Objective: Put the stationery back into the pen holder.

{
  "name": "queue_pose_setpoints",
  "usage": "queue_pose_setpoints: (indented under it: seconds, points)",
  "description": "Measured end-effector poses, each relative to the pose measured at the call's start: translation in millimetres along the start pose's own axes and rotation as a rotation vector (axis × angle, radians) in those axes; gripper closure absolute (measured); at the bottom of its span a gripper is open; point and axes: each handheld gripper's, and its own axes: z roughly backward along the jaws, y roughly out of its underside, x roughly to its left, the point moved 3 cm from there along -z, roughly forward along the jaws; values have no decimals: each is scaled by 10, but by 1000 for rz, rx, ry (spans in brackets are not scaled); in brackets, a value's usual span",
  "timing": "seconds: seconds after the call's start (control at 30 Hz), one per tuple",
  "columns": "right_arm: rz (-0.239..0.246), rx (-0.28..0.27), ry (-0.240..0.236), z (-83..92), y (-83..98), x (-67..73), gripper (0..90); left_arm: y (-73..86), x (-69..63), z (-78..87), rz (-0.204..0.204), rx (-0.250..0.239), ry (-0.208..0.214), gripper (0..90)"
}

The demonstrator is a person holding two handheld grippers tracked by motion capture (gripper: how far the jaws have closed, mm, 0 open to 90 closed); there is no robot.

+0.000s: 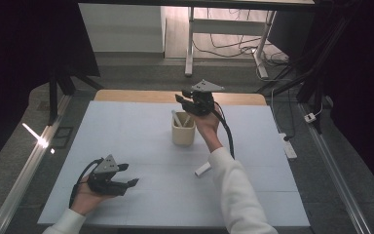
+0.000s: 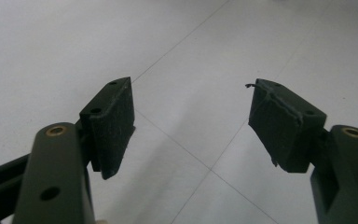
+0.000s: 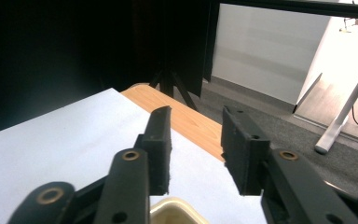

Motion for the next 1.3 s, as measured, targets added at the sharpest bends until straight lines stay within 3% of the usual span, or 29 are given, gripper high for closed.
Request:
queue_pose_setpoints:
  seconds: [0.2,0.57,1.3]
  points:
    - [-11,6,9,72,43,-55,584,-1,-5,-4,-1,2,0,309]
    - [-4,31,-34,174,165,-66,557,9,12,1,5,2,-3,309]
    - [-7,39,-72,650,439,-129,538,17,15,-6,8,7,-7,308]
